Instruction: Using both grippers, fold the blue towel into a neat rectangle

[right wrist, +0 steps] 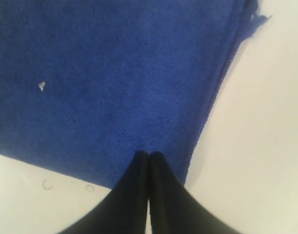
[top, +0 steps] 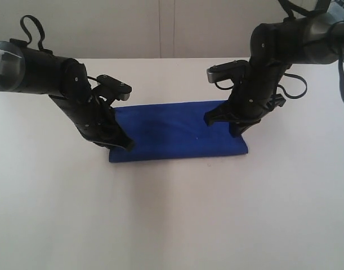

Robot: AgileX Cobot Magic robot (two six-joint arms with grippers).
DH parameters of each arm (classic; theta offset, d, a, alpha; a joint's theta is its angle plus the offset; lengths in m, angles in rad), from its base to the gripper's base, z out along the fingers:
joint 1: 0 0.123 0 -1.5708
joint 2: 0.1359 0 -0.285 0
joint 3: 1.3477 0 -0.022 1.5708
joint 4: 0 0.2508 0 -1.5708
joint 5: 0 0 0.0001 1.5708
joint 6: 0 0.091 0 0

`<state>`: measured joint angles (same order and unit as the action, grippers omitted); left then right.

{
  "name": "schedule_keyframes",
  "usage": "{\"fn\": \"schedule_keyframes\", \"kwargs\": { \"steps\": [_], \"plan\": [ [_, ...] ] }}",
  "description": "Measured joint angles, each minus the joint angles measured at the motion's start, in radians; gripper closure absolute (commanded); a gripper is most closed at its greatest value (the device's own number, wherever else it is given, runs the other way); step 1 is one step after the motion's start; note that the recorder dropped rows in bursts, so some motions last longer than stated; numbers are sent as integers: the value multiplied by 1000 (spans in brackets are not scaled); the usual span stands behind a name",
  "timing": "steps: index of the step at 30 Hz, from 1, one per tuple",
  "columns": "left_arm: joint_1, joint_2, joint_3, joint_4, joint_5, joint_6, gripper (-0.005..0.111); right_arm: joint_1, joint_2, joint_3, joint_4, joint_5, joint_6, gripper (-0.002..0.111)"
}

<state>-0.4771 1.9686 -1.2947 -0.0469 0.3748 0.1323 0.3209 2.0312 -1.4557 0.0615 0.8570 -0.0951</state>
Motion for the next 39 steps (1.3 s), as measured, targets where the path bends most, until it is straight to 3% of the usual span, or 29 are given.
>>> {"fn": "schedule_keyframes", "kwargs": {
  "steps": [13,25,39],
  "plan": [
    [0,-20,-18,-4,45,-14,107,0,0,0,0,-7,0,108],
    [0,32,-32,-121,71,23,107,0,0,0,0,-11,1,108],
    [-2,35,-40,-30,69,70,107,0,0,0,0,-11,1,108]
  ]
}}
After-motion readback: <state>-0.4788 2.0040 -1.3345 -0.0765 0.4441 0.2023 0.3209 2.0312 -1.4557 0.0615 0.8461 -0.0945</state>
